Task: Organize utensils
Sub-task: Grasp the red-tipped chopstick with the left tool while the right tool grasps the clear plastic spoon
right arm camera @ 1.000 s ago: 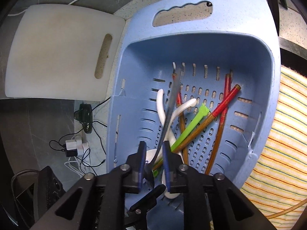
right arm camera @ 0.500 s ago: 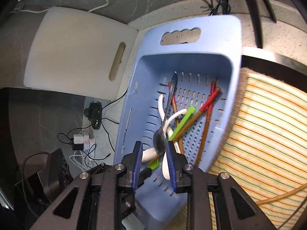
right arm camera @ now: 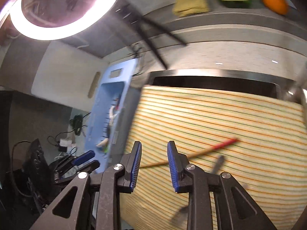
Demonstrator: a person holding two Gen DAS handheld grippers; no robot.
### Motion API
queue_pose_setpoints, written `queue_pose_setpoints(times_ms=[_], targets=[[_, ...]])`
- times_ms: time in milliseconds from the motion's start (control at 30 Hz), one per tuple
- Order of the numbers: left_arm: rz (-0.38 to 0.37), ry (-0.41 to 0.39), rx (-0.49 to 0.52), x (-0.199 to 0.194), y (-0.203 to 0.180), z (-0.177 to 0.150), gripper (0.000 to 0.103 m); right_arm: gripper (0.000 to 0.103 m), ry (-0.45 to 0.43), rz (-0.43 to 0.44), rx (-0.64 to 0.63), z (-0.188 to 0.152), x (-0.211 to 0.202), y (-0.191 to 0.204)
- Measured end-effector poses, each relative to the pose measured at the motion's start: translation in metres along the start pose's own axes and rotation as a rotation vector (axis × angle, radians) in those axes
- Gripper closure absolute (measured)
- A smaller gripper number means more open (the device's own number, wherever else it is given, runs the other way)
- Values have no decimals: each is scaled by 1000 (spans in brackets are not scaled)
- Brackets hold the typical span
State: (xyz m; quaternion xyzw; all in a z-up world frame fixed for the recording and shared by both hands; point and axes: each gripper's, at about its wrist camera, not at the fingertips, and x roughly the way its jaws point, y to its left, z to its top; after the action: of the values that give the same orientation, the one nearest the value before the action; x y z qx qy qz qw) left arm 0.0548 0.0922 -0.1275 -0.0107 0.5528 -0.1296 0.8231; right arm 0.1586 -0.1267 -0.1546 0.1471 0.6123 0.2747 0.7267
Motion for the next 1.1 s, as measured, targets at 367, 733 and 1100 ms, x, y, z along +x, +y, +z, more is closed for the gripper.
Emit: queue_pose_setpoints(times_ms=[367,733,1100], targets=[[-13,107,165,57,-62,13,73,78,-16,-157,131,-65,-21,-87],[-1,159,282,86,-77,18,73,78,29,-148,229,-108,7,-86],[17,198,373,109,-82,27,73,78,29,-208,232,-111,34,-64]])
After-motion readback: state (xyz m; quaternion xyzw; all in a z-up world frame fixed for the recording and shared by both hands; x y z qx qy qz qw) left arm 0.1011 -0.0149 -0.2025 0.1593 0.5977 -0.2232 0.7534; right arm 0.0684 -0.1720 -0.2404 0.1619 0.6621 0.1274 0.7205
